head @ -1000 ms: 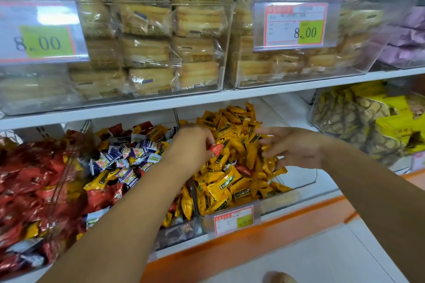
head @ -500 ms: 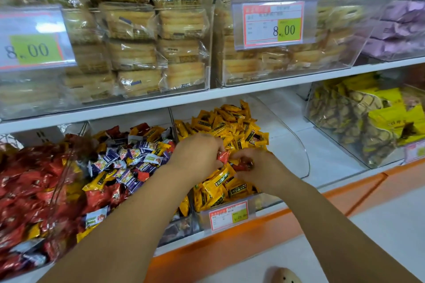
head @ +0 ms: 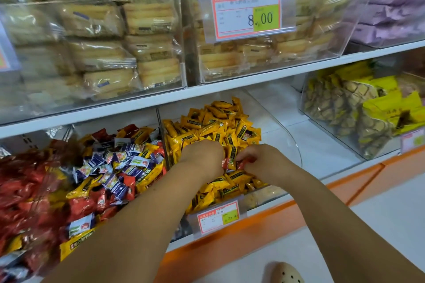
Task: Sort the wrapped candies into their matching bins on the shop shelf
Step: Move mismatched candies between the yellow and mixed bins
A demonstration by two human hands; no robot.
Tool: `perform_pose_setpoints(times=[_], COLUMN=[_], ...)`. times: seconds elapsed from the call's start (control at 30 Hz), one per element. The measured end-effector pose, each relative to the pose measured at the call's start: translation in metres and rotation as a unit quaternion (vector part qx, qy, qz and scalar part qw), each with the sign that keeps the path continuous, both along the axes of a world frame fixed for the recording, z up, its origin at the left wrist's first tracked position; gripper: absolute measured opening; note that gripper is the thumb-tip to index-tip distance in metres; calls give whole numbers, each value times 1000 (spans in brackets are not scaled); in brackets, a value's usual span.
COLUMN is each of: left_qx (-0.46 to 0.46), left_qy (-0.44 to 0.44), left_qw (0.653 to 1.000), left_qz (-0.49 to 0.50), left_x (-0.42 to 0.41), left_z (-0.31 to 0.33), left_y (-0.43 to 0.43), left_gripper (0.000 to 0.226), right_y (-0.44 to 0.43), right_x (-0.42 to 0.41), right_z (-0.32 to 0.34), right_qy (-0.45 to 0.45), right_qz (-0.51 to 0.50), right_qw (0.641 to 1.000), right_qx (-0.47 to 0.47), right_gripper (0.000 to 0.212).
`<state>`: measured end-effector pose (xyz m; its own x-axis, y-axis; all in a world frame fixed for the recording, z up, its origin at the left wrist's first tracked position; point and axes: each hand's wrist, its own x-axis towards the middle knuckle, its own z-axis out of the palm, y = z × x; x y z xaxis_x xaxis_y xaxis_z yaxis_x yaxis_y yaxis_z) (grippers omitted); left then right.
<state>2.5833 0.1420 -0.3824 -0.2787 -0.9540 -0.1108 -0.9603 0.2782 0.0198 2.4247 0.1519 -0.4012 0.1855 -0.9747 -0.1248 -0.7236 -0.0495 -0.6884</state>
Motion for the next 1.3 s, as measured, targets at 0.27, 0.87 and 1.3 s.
perform_pose_setpoints(times=[0.27,0.87,1.3], left_qx=[-24,-130,-139], left_qy=[139,283,258], left_qw=[990,916,891], left_qz=[4,254,348], left_x=[23,206,314], left_z=[29,53,71], left_y=[16,106,144], left_gripper=[15,40,53], right_y=[2,47,42], right_x=[-4,146,280], right_z=[13,48,76], right_qy=[-11,-155,-166], right_qz=[-21,75,167], right_qw=[998,977,965], right_qx=[-55,-127,-112], right_gripper=[24,23,25])
